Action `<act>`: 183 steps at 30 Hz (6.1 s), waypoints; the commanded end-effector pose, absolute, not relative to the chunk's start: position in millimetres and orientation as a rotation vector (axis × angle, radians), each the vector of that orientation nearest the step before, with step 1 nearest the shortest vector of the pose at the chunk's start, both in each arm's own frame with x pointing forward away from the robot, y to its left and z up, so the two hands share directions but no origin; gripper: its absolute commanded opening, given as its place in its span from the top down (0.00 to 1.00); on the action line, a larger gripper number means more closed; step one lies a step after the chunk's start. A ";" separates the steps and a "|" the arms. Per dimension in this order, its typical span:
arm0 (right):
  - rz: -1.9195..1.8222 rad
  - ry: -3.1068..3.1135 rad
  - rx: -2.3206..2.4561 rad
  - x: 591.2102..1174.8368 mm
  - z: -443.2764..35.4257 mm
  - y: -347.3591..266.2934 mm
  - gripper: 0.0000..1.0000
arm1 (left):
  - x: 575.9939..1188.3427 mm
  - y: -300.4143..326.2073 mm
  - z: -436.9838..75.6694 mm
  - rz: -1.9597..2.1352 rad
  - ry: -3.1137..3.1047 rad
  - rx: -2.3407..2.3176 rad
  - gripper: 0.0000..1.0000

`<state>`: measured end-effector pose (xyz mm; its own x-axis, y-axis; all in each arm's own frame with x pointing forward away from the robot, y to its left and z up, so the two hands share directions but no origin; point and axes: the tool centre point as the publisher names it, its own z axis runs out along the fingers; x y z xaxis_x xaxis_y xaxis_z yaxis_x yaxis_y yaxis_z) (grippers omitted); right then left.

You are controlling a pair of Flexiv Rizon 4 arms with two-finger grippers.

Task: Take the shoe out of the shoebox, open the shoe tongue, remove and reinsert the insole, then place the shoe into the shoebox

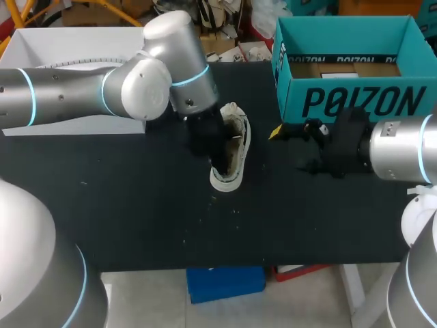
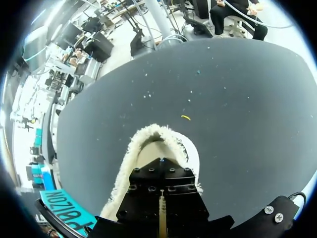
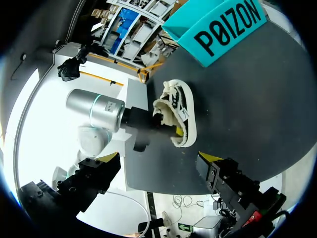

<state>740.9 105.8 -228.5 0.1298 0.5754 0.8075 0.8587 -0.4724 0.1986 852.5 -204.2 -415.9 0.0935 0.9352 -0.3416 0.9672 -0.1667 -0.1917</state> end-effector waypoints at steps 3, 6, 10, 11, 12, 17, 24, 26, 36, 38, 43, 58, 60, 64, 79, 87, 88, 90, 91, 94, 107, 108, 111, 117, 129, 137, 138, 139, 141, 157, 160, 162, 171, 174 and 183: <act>-1.267 -1.396 -2.099 740.5 -228.3 106.1 0.00 | 855.8 -217.6 -428.5 -0.572 1.979 2.286 1.00; -1.267 -1.396 -2.099 740.5 -228.3 106.1 0.00 | 854.6 -219.8 -427.8 -0.580 1.972 2.285 1.00; -1.267 -1.396 -2.099 740.5 -228.3 106.1 0.00 | 853.2 -216.0 -418.8 -0.614 1.972 2.260 1.00; -1.267 -1.396 -2.099 740.5 -228.3 106.1 0.00 | 853.9 -212.9 -414.1 -0.618 1.968 2.243 1.00; -1.267 -1.396 -2.099 740.5 -228.3 106.1 0.00 | 854.5 -210.4 -409.9 -0.621 1.965 2.230 1.00; -1.267 -1.396 -2.099 740.5 -228.3 106.1 0.00 | 859.1 -198.0 -387.7 -0.730 1.970 2.119 1.00; -1.267 -1.396 -2.099 740.5 -228.3 106.1 0.00 | 865.5 -181.1 -358.3 -0.887 1.952 1.954 1.00; -1.267 -1.396 -2.099 740.5 -228.3 106.1 0.00 | 865.8 -177.6 -350.6 -0.954 1.924 1.895 1.00; -1.267 -1.396 -2.099 740.5 -228.3 106.1 0.00 | 869.3 -156.8 -325.9 -1.180 1.861 1.570 1.00; -1.267 -1.396 -2.099 740.5 -228.3 106.1 0.00 | 875.3 -154.0 -322.4 -1.212 1.858 1.487 1.00; -1.267 -1.396 -2.099 740.5 -228.3 106.1 0.00 | 899.4 -149.4 -316.2 -1.255 1.867 1.265 1.00; -1.267 -1.396 -2.099 740.5 -228.3 106.1 0.00 | 962.7 -190.1 -296.8 -1.162 1.900 1.146 1.00; -1.267 -1.396 -2.099 740.5 -228.3 106.1 0.00 | 967.6 -194.9 -299.6 -1.156 1.910 1.149 1.00; -1.267 -1.396 -2.099 740.5 -228.3 106.1 0.00 | 973.4 -205.2 -304.9 -1.126 1.936 1.194 1.00; -1.267 -1.396 -2.099 740.5 -228.3 106.1 0.00 | 943.9 -203.3 -333.3 -1.133 2.005 1.291 1.00; -1.267 -1.396 -2.099 740.5 -228.3 106.1 0.00 | 921.4 -197.0 -349.2 -1.157 2.044 1.311 1.00; -1.267 -1.396 -2.099 740.5 -228.3 106.1 0.00 | 919.1 -197.4 -349.8 -1.157 2.047 1.314 1.00; -1.267 -1.396 -2.099 740.5 -228.3 106.1 0.00 | 913.5 -198.7 -351.4 -1.161 2.056 1.338 1.00; -1.267 -1.396 -2.099 740.5 -228.3 106.1 0.00 | 910.4 -199.1 -352.3 -1.164 2.058 1.343 1.00; -1.267 -1.396 -2.099 740.5 -228.3 106.1 0.00 | 903.1 -198.2 -352.6 -1.167 2.060 1.364 1.00; -1.267 -1.396 -2.099 740.5 -228.3 106.1 0.00 | 905.0 -150.3 -293.0 -0.983 2.047 1.518 0.61; -1.267 -1.396 -2.099 740.5 -228.3 106.1 0.00 | 906.2 -147.2 -291.6 -0.957 2.050 1.534 0.56; -1.267 -1.396 -2.099 740.5 -228.3 106.1 0.00 | 910.0 -140.9 -291.1 -0.875 2.058 1.604 0.54; -1.267 -1.396 -2.099 740.5 -228.3 106.1 0.00 | 915.3 -137.7 -297.4 -0.674 2.060 1.747 0.51; -1.267 -1.396 -2.099 740.5 -228.3 106.1 0.00 | 914.4 -147.5 -337.6 -0.518 2.054 1.897 0.51; -1.267 -1.396 -2.099 740.5 -228.3 106.1 0.00 | 917.2 -155.8 -360.2 -0.421 2.015 1.982 0.55; -1.267 -1.396 -2.099 740.5 -228.3 106.1 0.00 | 918.3 -156.5 -363.8 -0.398 2.009 1.994 0.55; -1.267 -1.396 -2.099 740.5 -228.3 106.1 0.00 | 919.0 -157.1 -366.5 -0.389 2.003 2.002 0.55; -1.267 -1.396 -2.099 740.5 -228.3 106.1 0.00 | 919.3 -158.7 -370.7 -0.373 1.988 2.018 0.56; -1.267 -1.396 -2.099 740.5 -228.3 106.1 0.00 | 922.2 -166.2 -409.2 -0.270 1.909 2.115 0.60; -1.267 -1.396 -2.099 740.5 -228.3 106.1 0.00 | 922.4 -167.9 -412.2 -0.269 1.912 2.118 0.61; -1.267 -1.396 -2.099 740.5 -228.3 106.1 0.00 | 925.4 -169.6 -414.9 -0.268 1.913 2.121 0.65; -1.267 -1.396 -2.099 740.5 -228.3 106.1 0.00 | 928.5 -172.8 -417.2 -0.204 1.893 2.175 1.00; -1.267 -1.396 -2.099 740.5 -228.3 106.1 0.00 | 928.5 -172.8 -417.2 -0.204 1.893 2.175 1.00; -1.267 -1.396 -2.099 740.5 -228.3 106.1 0.00 | 928.5 -172.8 -417.2 -0.204 1.893 2.175 1.00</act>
<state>740.9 105.8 -228.5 0.1298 0.5754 0.8075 0.8588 -0.4723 0.1986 927.1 -171.5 -415.0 0.1464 0.9512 -0.2717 0.9876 -0.1250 0.0945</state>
